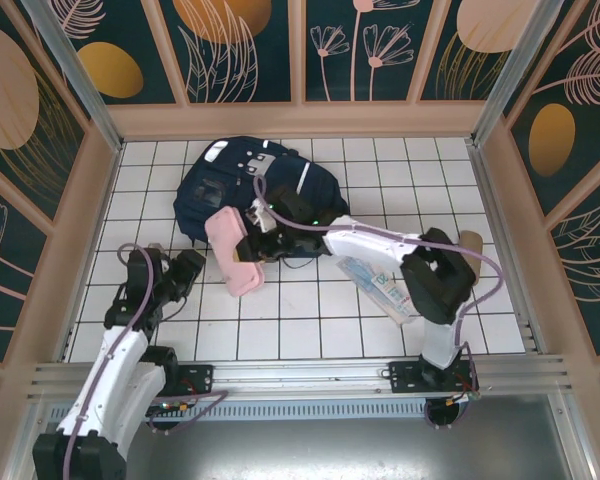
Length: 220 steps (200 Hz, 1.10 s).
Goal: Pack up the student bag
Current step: Pick up the pencil pouch from the middle-left of the table, then open the student bag at the top-center of the table.
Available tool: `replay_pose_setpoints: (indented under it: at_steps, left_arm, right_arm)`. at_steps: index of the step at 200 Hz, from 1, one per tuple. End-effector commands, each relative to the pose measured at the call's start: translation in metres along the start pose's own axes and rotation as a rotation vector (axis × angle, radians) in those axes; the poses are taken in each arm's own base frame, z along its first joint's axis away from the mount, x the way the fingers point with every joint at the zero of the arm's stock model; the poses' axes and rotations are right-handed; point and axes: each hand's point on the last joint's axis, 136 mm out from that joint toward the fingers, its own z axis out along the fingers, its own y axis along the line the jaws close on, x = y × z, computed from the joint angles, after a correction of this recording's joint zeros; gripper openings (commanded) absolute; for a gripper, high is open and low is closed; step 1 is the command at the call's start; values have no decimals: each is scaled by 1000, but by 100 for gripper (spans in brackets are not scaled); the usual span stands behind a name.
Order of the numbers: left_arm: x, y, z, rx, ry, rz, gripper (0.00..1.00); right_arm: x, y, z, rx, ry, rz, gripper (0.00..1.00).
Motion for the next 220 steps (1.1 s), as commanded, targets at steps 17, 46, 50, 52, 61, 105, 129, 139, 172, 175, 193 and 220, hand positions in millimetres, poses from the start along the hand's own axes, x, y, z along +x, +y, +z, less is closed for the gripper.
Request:
replay_pose_setpoints:
  at_steps: [17,46,50,52,61,105,129,139,172,175,193,220]
  left_arm:
    - [-20,-28,-2,-26,-32,116,43]
    - [-24,-56,9,-37,-37,195,43]
    - [-23,-60,12,-38,-34,206,43]
    - [-22,-62,13,-38,-35,211,43]
    - [-19,-74,19,-34,-30,240,43]
    - [22,-136,67,-70,29,469,46]
    - [52,-171,98,-91,59,623,49]
    - [63,-184,109,-96,66,679,50]
    - [100,-207,156,-142,113,843,52]
    - [103,-208,160,-149,117,856,52]
    - [115,-216,181,-180,123,930,53]
    - [124,-218,211,-259,124,1016,54]
  right_arm:
    - [-27,-25,-65,71,-189,25,23]
    - [-34,-55,-112,120,-311,101,23]
    - [-35,-60,-118,127,-328,112,23]
    - [-35,-61,-120,129,-336,117,23]
    - [-35,-69,-134,139,-372,137,23]
    - [-27,-109,-185,210,-502,249,23]
    - [-19,-127,-212,254,-563,302,23]
    - [-14,-133,-221,266,-581,319,23]
    - [-2,-144,-251,293,-641,354,23]
    - [-2,-145,-254,294,-648,358,23]
    - [5,-146,-264,291,-662,367,23]
    - [11,-146,-272,282,-671,371,24]
